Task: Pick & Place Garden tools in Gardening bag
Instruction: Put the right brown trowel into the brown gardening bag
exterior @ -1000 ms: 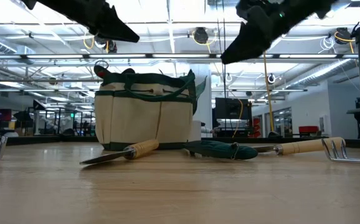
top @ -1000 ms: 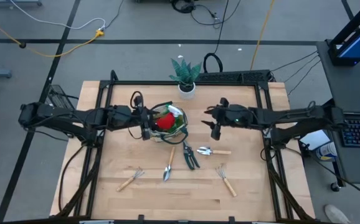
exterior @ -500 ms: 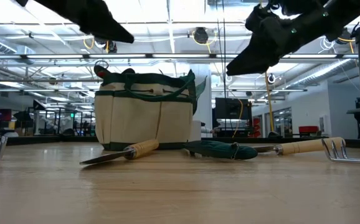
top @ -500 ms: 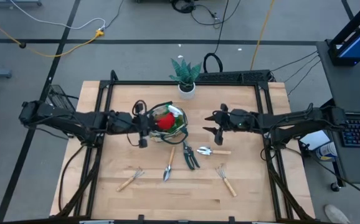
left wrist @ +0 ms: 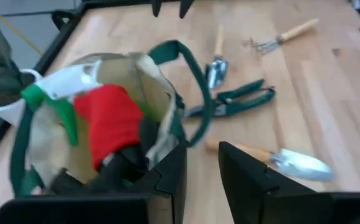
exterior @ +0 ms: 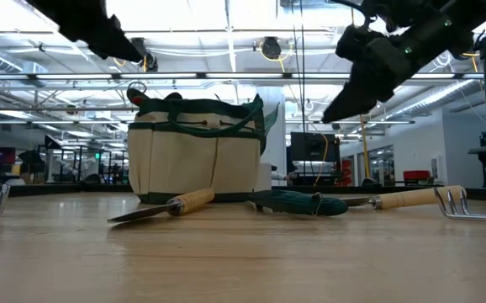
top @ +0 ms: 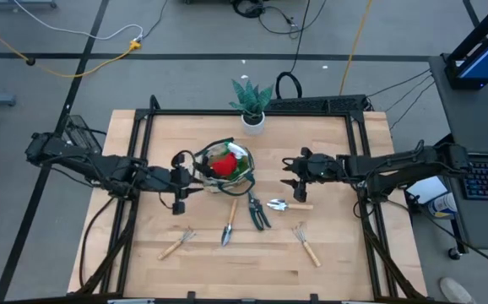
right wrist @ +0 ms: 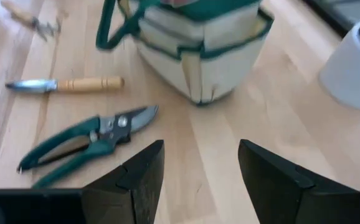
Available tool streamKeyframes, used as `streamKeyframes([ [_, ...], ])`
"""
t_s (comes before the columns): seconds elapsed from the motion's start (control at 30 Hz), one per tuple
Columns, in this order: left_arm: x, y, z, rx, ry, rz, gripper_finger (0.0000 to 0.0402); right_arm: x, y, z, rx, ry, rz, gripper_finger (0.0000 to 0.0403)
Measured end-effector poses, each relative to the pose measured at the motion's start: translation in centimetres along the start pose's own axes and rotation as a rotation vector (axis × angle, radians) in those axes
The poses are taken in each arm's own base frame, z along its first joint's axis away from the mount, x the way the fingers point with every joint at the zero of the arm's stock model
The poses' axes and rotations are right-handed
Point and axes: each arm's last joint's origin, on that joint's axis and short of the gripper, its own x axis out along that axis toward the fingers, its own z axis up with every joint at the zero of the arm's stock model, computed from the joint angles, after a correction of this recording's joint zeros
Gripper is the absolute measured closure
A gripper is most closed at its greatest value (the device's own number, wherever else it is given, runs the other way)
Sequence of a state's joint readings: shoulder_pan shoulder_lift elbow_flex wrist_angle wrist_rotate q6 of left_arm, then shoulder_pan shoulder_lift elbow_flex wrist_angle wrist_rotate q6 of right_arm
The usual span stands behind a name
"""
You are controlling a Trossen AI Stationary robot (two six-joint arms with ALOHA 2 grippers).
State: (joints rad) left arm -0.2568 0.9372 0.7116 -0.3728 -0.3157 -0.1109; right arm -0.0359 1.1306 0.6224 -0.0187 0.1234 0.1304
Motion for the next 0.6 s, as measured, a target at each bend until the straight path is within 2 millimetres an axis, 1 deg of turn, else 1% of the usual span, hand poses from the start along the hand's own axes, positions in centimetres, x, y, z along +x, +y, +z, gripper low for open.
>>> streamKeyframes([
  [0.23, -0.4, -0.6, -0.4, 0.049, 0.024, -0.027, 0.0305, -0.1, 1.0, -1.3, 0.009, 0.145, 0.158, 0.0206],
  [0.43, -0.4, -0.6, -0.4, 0.032, 0.025, -0.026, 0.0305, -0.7, 1.7, -3.3, 0.113, 0.345, 0.140, 0.0206],
  [0.6, -0.4, -0.6, -0.4, 0.031, 0.025, -0.026, 0.0305, -0.8, 2.9, -5.6, 0.129, 0.409, 0.199, 0.0206],
])
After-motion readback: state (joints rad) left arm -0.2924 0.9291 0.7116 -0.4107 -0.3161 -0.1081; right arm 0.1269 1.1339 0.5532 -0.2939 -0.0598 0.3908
